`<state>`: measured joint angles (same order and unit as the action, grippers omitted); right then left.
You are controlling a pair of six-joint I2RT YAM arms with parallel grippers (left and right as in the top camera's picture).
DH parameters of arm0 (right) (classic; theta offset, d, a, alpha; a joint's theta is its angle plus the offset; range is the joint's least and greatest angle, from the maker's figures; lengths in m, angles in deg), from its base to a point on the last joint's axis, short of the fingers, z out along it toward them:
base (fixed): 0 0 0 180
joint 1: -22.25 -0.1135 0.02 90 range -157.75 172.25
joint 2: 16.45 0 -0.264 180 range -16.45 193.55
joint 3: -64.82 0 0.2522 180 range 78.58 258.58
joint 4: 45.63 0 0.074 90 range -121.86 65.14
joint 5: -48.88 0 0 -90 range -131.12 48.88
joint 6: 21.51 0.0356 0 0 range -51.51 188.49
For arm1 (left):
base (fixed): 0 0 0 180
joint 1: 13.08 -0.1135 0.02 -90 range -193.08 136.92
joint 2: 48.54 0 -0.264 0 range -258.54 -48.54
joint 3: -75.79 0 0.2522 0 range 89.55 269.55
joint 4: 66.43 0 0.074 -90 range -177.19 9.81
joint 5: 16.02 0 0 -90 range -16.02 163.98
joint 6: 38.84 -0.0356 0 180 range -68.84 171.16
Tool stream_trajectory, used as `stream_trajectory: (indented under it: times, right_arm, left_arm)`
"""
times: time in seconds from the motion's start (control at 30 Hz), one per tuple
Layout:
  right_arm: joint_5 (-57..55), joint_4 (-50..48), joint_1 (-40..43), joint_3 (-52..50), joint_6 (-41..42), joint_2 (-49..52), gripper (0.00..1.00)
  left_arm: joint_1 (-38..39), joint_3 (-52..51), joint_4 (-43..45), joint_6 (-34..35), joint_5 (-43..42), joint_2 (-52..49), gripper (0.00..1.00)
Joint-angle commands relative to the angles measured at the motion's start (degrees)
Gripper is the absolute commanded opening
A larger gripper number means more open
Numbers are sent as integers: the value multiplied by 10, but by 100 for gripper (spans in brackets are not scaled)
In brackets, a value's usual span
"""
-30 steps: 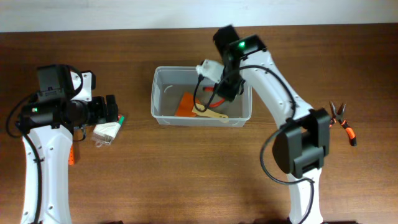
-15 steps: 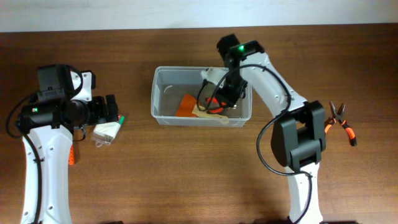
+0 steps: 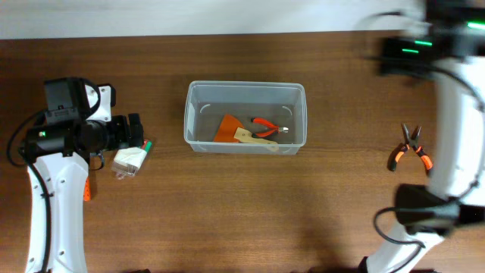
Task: Pack container
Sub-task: 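Carry the red-black pliers into the container and open the right gripper, then move the right gripper over the orange-black needle-nose pliers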
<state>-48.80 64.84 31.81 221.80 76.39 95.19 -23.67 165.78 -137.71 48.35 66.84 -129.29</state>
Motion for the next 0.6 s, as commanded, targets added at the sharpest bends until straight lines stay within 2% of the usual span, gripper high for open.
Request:
stream_trajectory:
  times: [0.0,0.1,0.27,0.37,0.57]
  right_arm:
    - [45,6,57,-32,101,12,93]
    - [105,6,100,-93,79,9,94]
    - [95,-7,139,-234,69,6,94]
    - [91,-73,146,-330,56,6,94]
    - [94,-203,145,-458,56,6,95]
  left_arm:
    - [-2,-2,3,-7,-8,-3,99]
    - [-2,-2,2,-7,-8,-3,99]
    - [-2,-2,1,-7,-8,-3,99]
    - [-2,-2,1,-7,-8,-3,99]
    - [-2,-2,0,-7,-8,-3,99]
